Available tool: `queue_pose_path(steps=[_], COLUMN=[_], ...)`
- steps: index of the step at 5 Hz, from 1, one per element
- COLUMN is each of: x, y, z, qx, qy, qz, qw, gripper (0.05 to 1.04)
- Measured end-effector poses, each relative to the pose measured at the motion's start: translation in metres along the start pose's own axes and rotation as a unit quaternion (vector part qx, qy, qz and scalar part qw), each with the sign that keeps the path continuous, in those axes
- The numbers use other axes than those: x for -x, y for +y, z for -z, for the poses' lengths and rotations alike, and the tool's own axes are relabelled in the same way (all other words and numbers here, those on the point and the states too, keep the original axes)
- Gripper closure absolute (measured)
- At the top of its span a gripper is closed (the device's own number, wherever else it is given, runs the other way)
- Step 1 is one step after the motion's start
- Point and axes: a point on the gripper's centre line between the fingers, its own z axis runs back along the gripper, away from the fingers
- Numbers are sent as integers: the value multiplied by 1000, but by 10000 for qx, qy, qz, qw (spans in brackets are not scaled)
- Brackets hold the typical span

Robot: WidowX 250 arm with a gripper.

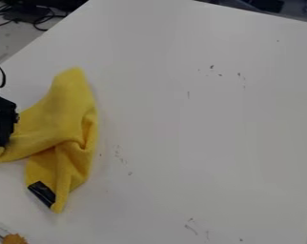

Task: Unfold the cloth from bottom left to top right

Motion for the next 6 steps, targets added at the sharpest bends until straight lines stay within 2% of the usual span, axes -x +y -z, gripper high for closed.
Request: queue_pose_path(steps=[2,4,5,6], x=[-7,-11,-11,-11], y=[3,-7,-8,-9], z=[-4,6,9,13], qx=[-48,93,119,133], qy=[-84,-27,-9,2], qz=[-83,1,13,38], qw=[9999,10000,9999,9999], gripper=[83,83,133,417])
